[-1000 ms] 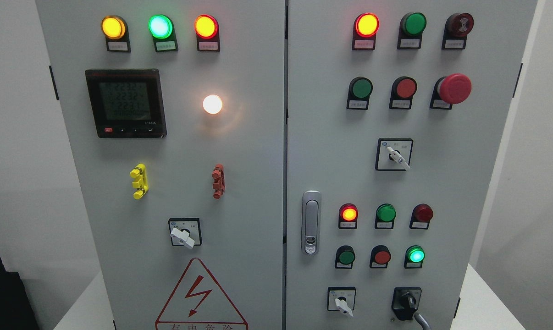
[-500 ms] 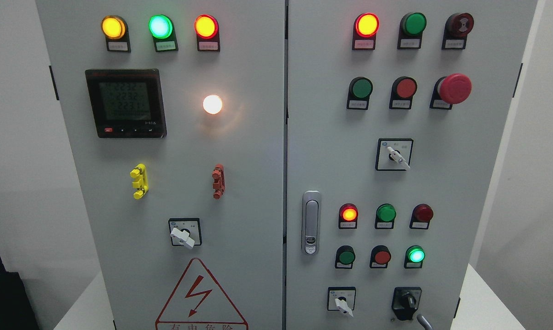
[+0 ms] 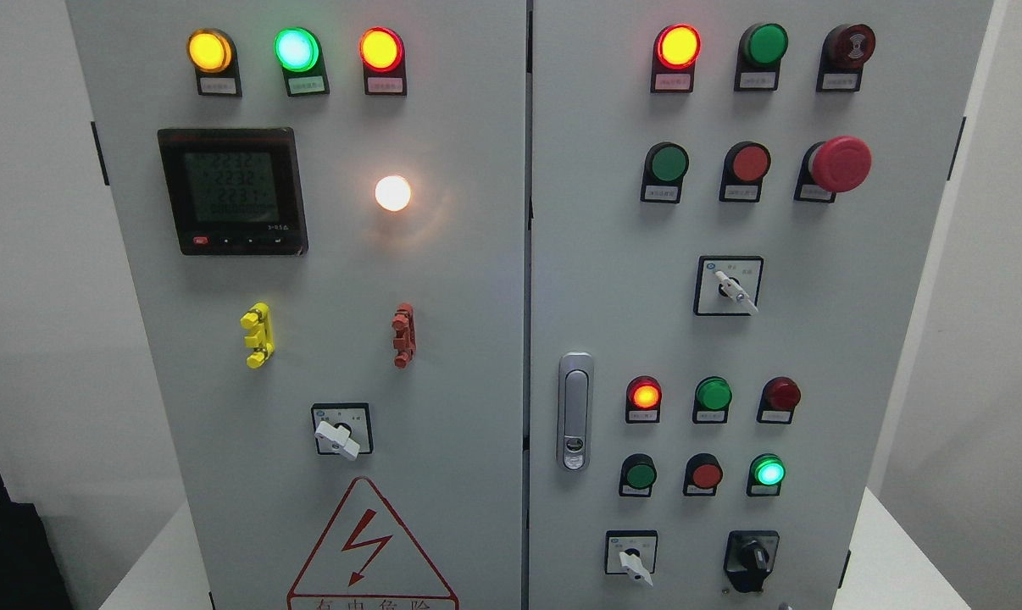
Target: Trip black knob to open circuit
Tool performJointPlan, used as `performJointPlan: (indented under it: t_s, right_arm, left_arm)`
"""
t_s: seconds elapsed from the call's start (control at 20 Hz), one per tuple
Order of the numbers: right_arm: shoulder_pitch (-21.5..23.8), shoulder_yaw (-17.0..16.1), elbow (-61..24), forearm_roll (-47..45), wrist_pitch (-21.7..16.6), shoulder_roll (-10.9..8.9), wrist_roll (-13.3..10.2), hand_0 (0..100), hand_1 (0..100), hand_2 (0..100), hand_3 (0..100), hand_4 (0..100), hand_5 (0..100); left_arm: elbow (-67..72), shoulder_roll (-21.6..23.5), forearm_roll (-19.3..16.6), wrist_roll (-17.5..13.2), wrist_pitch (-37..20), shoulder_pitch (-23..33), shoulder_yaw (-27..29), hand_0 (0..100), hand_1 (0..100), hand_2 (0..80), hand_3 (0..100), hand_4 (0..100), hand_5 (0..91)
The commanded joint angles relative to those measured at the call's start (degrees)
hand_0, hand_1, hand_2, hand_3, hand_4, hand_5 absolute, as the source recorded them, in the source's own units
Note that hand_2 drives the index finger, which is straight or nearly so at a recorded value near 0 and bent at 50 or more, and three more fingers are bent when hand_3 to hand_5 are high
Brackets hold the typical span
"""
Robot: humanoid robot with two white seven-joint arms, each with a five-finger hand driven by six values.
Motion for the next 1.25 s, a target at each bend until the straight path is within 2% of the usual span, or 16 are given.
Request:
performJointPlan:
  t_s: [0.0,0.1,0.15,0.2,0.25,0.4,0.55,1.2]
  right_arm:
    - [3.5,-0.1,-4.2,0.0,-0.5,-0.27,0.1,0,0,0,58,48,47]
    - [4.3,-0.1,-4.3,0.0,-1.2,-0.27,0.3,0,0,0,42,31,34]
    - [4.7,-0.1,-4.3,0.0,-1.3,-0.18,1.3,0,0,0,40,29,32]
    - [5.2,-0.1,-4.4,0.0,-1.4,-0.18,2.0,0,0,0,27,18,23]
    - [5.7,-0.1,-4.6,0.0,-1.7,-0.18,2.1,0,0,0,19,10,16]
    - [6.8,0.0,-5.4,0.1,-2.5,0.17,2.3,0,0,0,2,0,5]
    - [7.1,0.0,-5.5,0.1,-2.5,0.17,2.3,0,0,0,0,0,0]
    - [8.0,0.8,-5.5,0.6,-2.5,0.26,2.4,0,0,0,0,0,0]
  left_arm:
    - [0.0,0.0,-1.3,0.0,-0.1,0.0,0.0,12,39,0.0,0,0,0.0]
    - [0.0,0.0,-1.3,0.0,-0.1,0.0,0.0,12,39,0.0,0,0,0.0]
    - [0.0,0.0,-1.3,0.0,0.0,0.0,0.0,12,39,0.0,0,0,0.0]
    - [0.0,0.0,-1.3,0.0,0.0,0.0,0.0,12,39,0.0,0,0,0.0]
    - [0.0,0.0,-1.3,0.0,0.0,0.0,0.0,12,39,0.0,0,0,0.0]
    - [0.0,0.0,-1.3,0.0,-0.1,0.0,0.0,12,39,0.0,0,0,0.0]
    - [0.0,0.0,-1.3,0.0,-0.1,0.0,0.0,12,39,0.0,0,0,0.0]
    - [0.0,0.0,-1.3,0.0,0.0,0.0,0.0,12,39,0.0,0,0,0.0]
